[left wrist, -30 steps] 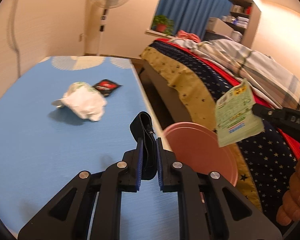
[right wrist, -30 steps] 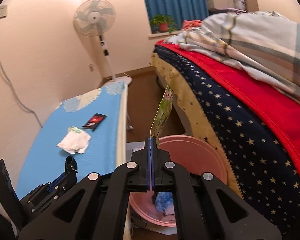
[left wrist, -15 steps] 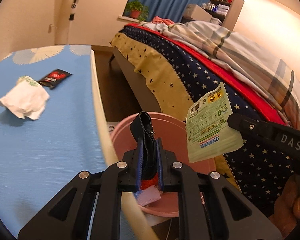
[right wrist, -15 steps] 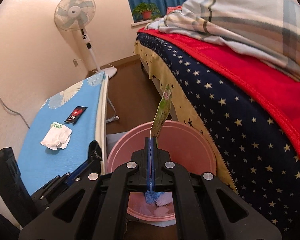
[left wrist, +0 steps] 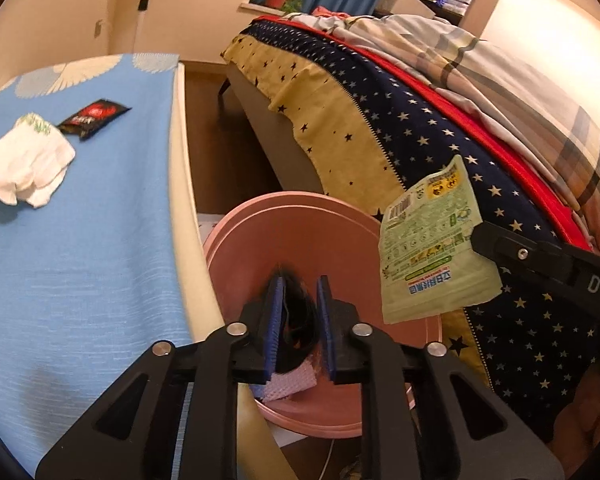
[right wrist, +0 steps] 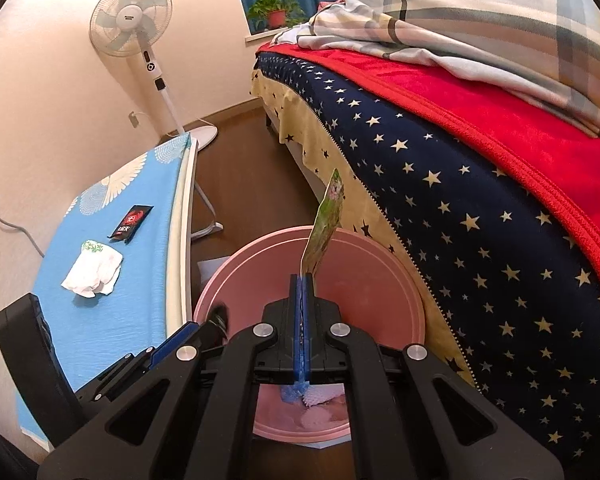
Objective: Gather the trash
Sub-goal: 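Open the left tool over the pink bucket while the right tool releases the green package, then move both open tools back over the remaining trash on the board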
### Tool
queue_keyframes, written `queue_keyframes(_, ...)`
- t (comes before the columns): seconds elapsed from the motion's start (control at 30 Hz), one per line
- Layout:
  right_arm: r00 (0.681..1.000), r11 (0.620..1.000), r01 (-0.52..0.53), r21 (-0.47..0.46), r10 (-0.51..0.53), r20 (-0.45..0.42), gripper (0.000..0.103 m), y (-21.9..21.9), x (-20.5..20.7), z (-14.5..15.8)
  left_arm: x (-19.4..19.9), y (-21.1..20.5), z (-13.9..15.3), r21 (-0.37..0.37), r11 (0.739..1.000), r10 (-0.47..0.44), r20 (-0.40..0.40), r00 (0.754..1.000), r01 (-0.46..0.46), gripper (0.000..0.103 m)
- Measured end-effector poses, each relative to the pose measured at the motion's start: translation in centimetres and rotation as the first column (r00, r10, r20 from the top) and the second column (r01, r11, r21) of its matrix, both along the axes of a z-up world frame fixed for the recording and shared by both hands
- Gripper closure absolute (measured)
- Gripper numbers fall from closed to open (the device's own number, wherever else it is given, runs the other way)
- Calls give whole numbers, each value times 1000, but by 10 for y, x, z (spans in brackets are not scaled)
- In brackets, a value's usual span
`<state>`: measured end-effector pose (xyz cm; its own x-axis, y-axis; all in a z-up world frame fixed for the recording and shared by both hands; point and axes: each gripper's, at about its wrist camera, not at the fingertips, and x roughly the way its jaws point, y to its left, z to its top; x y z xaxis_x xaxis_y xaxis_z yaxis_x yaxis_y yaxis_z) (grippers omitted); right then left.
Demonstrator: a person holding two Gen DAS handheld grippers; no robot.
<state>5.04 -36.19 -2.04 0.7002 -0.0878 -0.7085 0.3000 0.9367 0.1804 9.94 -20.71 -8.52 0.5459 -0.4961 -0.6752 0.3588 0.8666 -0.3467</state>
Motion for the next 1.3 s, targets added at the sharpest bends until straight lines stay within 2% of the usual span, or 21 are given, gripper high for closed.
queue_keyframes(0.5,1000,1000,13,1,-13,-9,100,0,-5,-1,-4,14,8,-6,1000,27,17,1000,-26,80)
queue_keyframes(0.93,999,1000,-24,7,23,37,100,14,-10,13,-14,46,34,-12,997,75,81,994,-75,80)
queue_keyframes(1.1,994,997,-78,16,77,77,100,28,-5,30,-21,70,48,-5,992,126,124,984,-126,80)
queue_keyframes(1.3,977,989,-139,45,129,170,100,47,8,71,-18,105,87,3,975,216,189,958,-221,80)
